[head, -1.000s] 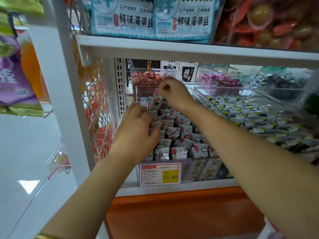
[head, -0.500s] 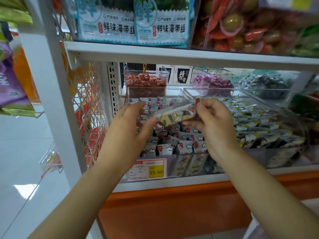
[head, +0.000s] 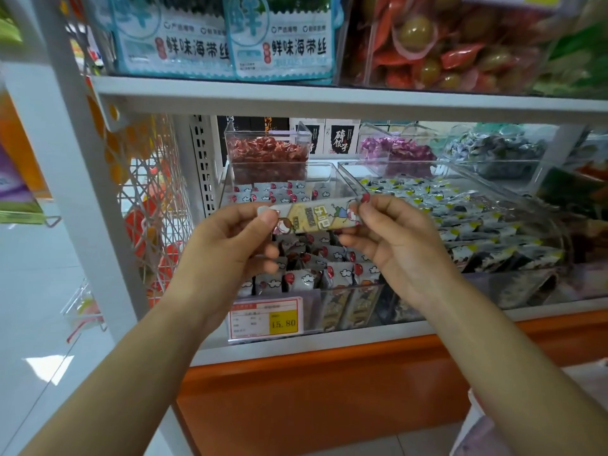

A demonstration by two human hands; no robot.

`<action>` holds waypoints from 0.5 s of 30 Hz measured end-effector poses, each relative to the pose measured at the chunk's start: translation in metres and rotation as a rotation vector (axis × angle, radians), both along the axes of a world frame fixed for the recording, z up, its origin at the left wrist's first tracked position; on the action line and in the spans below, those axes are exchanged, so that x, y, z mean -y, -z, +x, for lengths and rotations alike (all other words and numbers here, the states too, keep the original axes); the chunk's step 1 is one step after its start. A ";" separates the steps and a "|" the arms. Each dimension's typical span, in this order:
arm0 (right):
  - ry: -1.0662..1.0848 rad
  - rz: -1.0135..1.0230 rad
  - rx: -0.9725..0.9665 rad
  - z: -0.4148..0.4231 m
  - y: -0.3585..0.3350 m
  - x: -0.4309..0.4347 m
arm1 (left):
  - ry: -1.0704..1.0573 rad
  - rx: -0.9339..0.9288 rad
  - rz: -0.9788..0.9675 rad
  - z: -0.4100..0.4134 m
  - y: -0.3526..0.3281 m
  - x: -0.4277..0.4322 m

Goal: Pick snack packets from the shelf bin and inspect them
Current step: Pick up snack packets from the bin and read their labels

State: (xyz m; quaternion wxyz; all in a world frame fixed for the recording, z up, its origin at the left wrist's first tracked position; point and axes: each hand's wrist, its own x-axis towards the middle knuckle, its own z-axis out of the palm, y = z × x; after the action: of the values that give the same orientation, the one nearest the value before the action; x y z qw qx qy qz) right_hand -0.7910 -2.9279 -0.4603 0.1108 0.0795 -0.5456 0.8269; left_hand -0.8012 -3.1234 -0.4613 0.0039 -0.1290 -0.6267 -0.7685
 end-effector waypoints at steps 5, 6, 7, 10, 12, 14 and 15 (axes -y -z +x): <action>0.106 0.148 -0.073 -0.002 0.005 -0.001 | 0.095 0.059 0.147 -0.002 0.000 0.001; 0.132 0.197 -0.083 -0.003 0.005 -0.001 | 0.111 0.064 0.149 -0.002 0.000 0.001; 0.146 0.231 -0.089 -0.003 0.006 -0.002 | 0.123 0.065 0.130 -0.001 0.000 0.001; 0.124 0.235 -0.097 -0.002 0.006 0.000 | 0.078 0.008 -0.016 0.001 0.001 -0.001; 0.082 0.175 -0.094 -0.001 0.004 0.002 | 0.026 -0.019 -0.061 0.002 0.001 -0.002; 0.051 0.141 -0.096 0.000 0.003 0.003 | 0.003 -0.038 -0.085 0.002 0.001 -0.002; 0.066 0.183 -0.104 0.000 0.004 0.003 | -0.003 -0.050 -0.106 0.002 0.000 -0.002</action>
State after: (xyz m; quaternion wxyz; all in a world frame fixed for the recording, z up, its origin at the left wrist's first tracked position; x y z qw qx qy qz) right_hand -0.7913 -2.9307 -0.4641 0.1583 0.1142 -0.6145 0.7644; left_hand -0.7990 -3.1213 -0.4615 0.0138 -0.1471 -0.6666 -0.7307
